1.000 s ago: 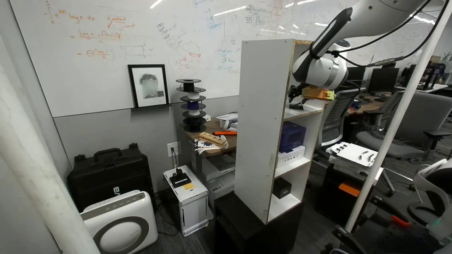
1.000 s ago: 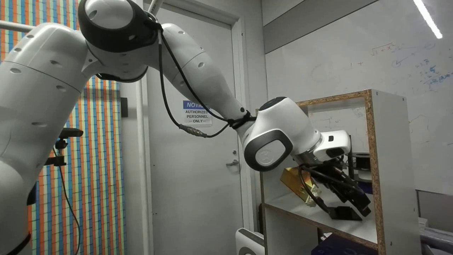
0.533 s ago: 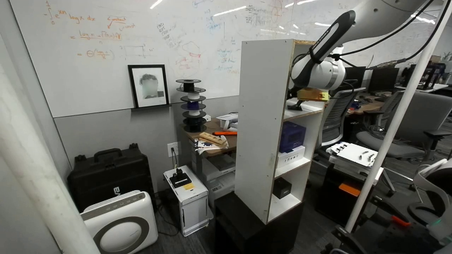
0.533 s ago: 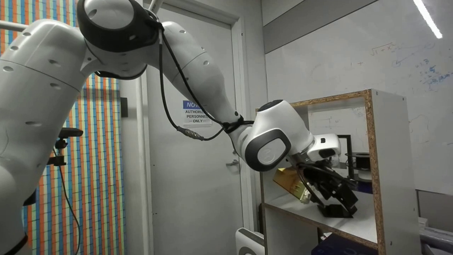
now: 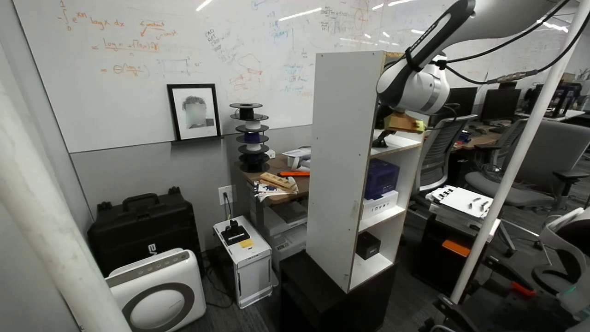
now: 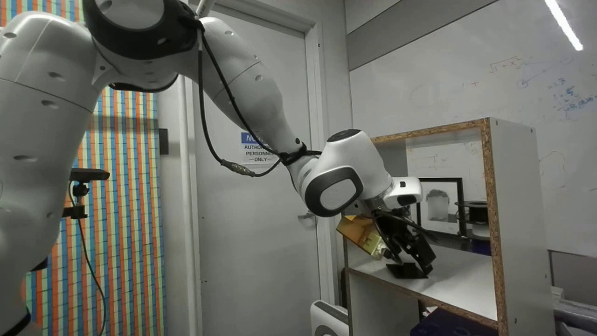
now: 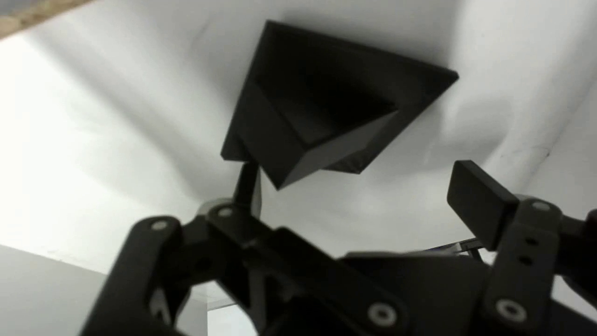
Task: Pick up the black object from the top compartment of the cabinet and put it on top of the cabinet.
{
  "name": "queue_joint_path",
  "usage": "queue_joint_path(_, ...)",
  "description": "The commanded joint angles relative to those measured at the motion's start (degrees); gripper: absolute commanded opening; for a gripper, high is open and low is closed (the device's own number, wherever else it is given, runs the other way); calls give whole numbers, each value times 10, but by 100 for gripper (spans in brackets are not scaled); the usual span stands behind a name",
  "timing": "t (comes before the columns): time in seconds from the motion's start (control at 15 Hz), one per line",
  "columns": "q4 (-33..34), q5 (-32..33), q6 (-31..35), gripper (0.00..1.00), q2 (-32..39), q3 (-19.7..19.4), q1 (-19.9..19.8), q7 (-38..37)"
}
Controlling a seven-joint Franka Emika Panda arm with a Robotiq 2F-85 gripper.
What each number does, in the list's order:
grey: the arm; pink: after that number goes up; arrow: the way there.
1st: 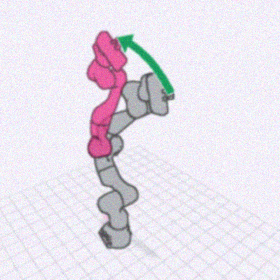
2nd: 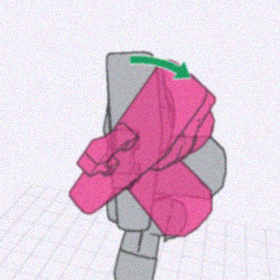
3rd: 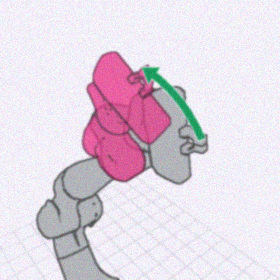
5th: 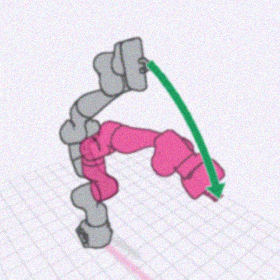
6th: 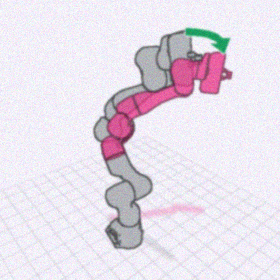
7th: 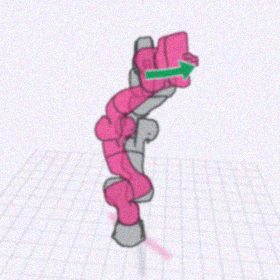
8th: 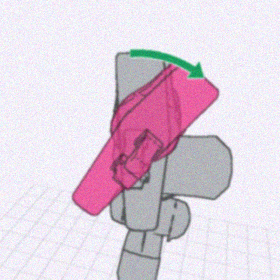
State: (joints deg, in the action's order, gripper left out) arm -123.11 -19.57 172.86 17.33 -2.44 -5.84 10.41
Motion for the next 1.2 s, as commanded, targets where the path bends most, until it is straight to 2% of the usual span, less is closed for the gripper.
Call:
queue_joint_path(0.0, -38, 4, -19, 100, -42, 2, -5, 17)
queue_joint_path(0.4, -72, 28, -67, 100, -91, -7, -4, 35)
queue_joint_path(1.13, -58, 105, -44, 100, -71, -46, 0, 48)
